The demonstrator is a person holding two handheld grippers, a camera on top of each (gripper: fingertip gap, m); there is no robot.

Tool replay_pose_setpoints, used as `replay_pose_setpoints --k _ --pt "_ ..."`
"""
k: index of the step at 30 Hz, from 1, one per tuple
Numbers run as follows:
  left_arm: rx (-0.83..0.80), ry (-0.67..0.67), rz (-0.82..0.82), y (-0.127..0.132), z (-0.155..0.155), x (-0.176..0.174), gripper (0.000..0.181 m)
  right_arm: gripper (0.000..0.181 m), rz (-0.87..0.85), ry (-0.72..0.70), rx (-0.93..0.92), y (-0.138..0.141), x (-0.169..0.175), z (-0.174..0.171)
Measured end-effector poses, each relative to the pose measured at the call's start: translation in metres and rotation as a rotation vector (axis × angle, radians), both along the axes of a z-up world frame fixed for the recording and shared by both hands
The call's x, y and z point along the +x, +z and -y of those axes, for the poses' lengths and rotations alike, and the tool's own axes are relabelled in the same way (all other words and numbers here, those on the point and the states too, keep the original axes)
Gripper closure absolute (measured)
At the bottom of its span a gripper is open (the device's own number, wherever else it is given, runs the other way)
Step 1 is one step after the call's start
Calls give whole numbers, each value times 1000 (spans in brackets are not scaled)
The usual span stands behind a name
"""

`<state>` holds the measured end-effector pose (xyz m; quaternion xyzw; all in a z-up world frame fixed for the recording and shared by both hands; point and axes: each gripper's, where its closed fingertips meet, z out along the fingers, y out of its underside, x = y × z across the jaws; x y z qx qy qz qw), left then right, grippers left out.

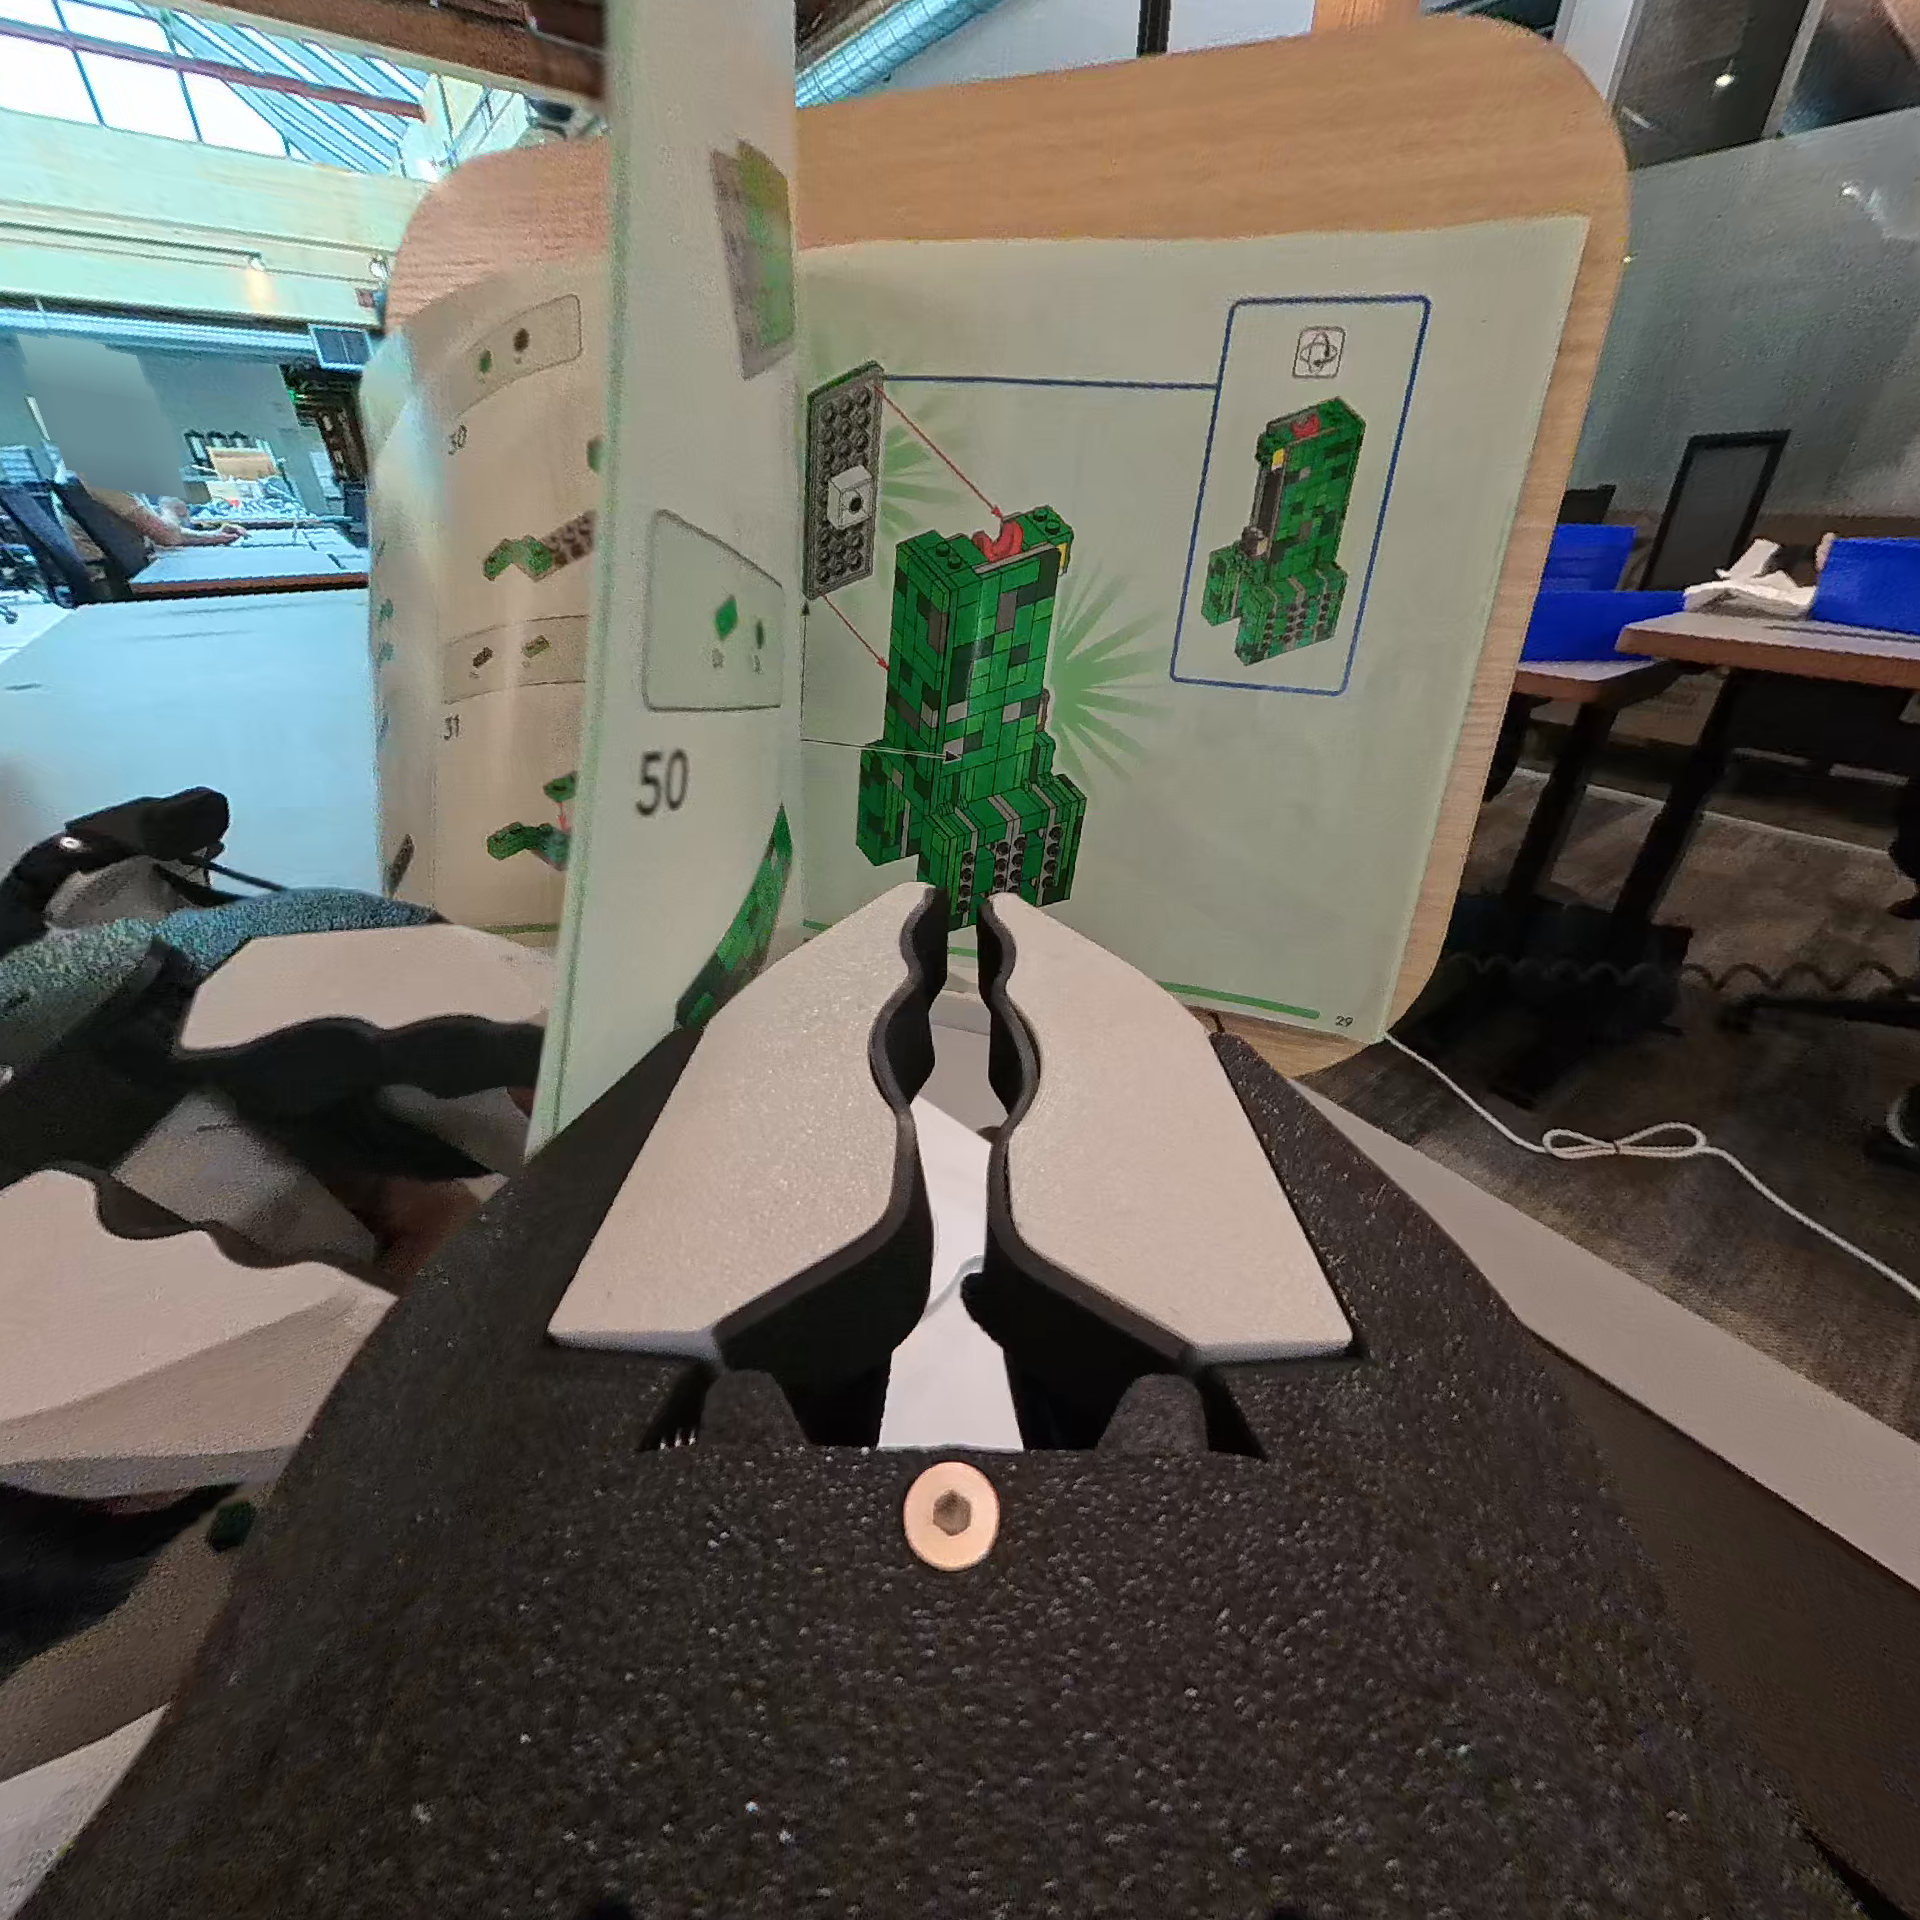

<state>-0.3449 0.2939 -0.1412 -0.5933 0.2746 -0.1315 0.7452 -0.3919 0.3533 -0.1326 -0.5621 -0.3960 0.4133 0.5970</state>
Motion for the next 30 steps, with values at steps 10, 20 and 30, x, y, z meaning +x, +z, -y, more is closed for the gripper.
replay_pose_setpoints --k 10,20,30 --pt "-108 -46 109 12 2 5 153 178 8 -6 91 8 3 6" --pt "-77 -29 185 20 5 -8 170 179 17 7 108 6 3 9" --pt "-79 -24 169 15 1 -6 174 180 28 19 117 0 0 14"
